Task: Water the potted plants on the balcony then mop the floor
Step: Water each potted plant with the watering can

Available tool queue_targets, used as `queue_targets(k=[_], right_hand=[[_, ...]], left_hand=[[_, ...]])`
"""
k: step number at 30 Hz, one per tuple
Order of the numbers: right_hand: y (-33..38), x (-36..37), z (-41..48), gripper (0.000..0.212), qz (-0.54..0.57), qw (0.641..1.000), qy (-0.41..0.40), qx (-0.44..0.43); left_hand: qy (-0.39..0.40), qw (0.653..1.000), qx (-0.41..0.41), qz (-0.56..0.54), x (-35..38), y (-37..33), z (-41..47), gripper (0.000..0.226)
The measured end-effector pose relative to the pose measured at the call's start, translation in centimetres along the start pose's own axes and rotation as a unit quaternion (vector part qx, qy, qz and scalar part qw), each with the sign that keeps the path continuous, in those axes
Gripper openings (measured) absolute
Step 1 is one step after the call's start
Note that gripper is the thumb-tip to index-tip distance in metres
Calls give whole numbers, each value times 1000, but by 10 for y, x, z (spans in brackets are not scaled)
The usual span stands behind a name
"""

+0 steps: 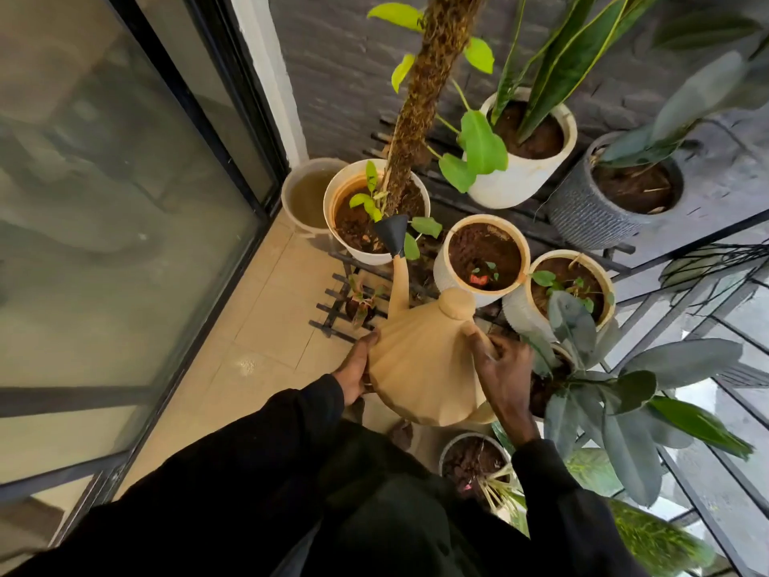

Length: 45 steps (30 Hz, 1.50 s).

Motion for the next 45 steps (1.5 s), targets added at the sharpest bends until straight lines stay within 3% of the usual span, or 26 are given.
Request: queue_targets(k=[4, 5, 8, 10, 13, 17, 20, 26, 29, 34, 37, 41, 45], right_hand=[[-5, -3, -9, 60, -8, 1000, 24, -12], [-9, -1, -11, 62, -18, 999, 32, -13], [-25, 11, -17, 60, -44, 997, 65, 1], [-26, 20, -22, 56, -49, 995, 82, -2], [-21, 41, -25, 55, -38, 995, 91, -1], [-29, 77, -27, 60, -47, 994, 95, 5], [-44, 106, -30, 63, -60, 993, 102, 15], [-69, 156, -39, 57, -105, 988, 109, 29], [-67, 174, -38, 54, -101, 987, 119, 39], [-58, 192, -34, 56, -99, 985, 129, 62], [-58, 197, -30, 56, -111, 983, 124, 76], [-57, 201, -20, 57, -130, 982, 118, 69], [-54, 205, -14, 59, -135, 981, 120, 72]], left_hand=[[-60, 997, -35, -31, -8, 72, 93, 116], [-77, 995, -49, -39, -10, 93, 122, 122], [-115, 989, -71, -67, -19, 136, 166, 120], [-137, 982, -90, -95, -22, 123, 127, 118], [-103, 984, -106, -97, -17, 107, 94, 93], [-105, 981, -120, -109, -35, 118, 129, 99], [-124, 976, -136, -114, -52, 136, 170, 127], [-125, 975, -141, -115, -70, 144, 207, 117], [-113, 978, -149, -92, -76, 152, 228, 102], [-121, 976, -156, -97, -85, 156, 254, 108], [-92, 975, -177, -97, -81, 129, 225, 113], [-61, 980, -175, -68, -77, 105, 210, 77], [-58, 983, -168, -52, -76, 96, 209, 73]])
Point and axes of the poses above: each hand's wrist, its own z-axis towards the middle knuckle, its own x-axis out of the palm, y = z × x, the point moved 6 cm from there along z, towards the middle knuckle, and after that the axes turned 11 degrees about -y, right-handed, at the moved point
